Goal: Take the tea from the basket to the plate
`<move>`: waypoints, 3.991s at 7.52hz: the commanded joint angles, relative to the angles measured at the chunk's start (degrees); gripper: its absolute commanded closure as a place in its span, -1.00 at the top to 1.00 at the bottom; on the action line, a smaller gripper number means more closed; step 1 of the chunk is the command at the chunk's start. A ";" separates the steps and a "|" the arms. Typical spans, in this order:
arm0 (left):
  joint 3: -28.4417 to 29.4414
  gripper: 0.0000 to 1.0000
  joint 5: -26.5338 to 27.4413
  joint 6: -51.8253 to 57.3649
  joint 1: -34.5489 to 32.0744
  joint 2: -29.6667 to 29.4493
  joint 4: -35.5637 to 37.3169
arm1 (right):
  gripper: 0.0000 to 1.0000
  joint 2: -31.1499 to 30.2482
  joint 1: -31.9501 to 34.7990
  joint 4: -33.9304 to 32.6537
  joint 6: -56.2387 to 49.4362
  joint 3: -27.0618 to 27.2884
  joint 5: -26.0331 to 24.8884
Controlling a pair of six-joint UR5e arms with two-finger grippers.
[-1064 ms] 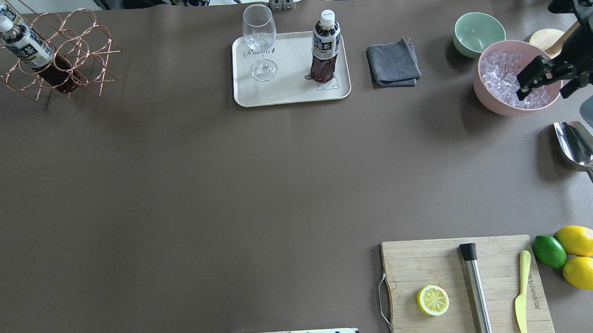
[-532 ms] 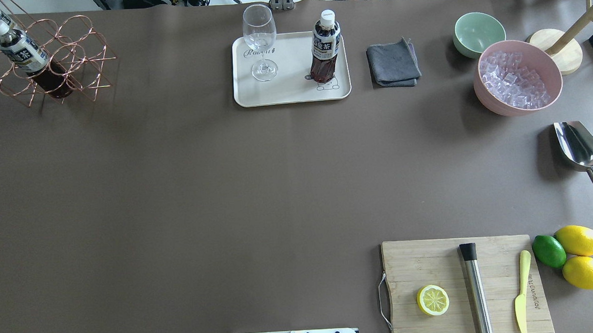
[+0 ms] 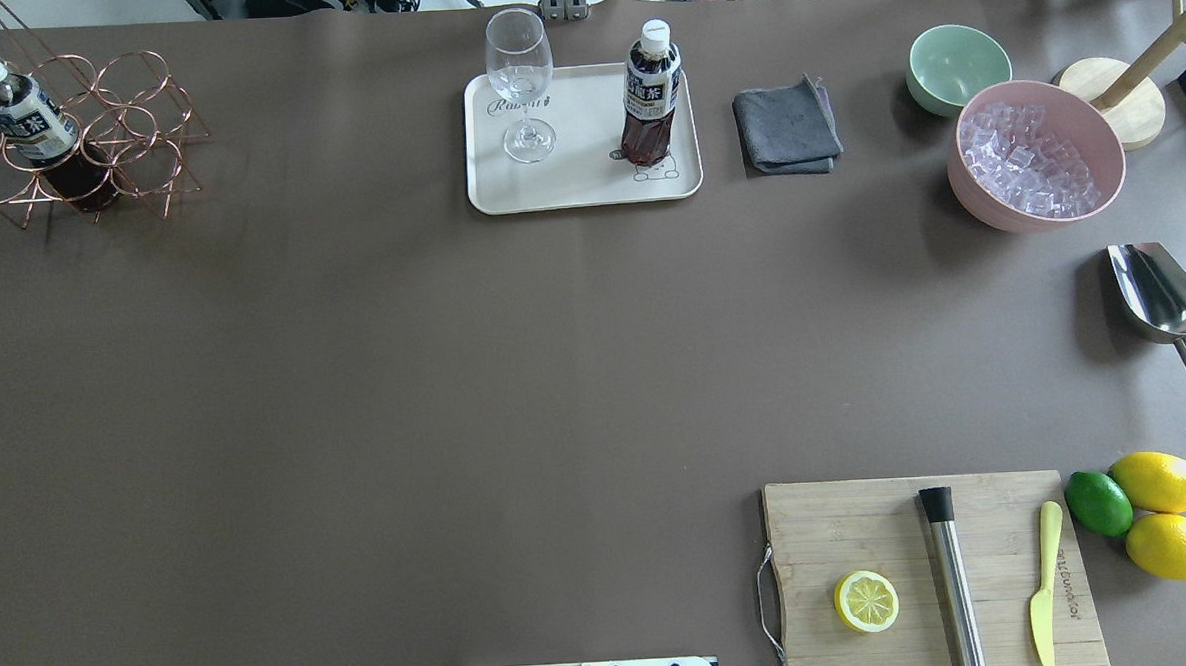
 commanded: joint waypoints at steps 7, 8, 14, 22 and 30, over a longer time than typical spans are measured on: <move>1.37 0.96 1.23 -1.48 0.13 -0.19 -0.80 | 0.99 -1.85 3.52 -0.22 -0.28 -0.39 0.70; 1.37 0.96 1.23 -2.45 0.13 -0.01 -0.80 | 0.99 -1.77 3.52 -0.04 -0.28 -0.65 0.61; -3.51 0.96 0.97 -2.37 0.05 2.17 -0.19 | 0.99 -1.86 3.52 -0.04 -0.28 -0.65 0.79; -28.33 0.96 -2.43 -33.68 -3.82 29.84 -11.89 | 0.99 -1.85 3.52 -0.04 -0.28 -0.65 0.79; -28.43 0.96 -5.80 -75.32 -3.03 31.28 10.93 | 0.99 -1.94 3.52 -0.13 -0.28 -0.65 0.79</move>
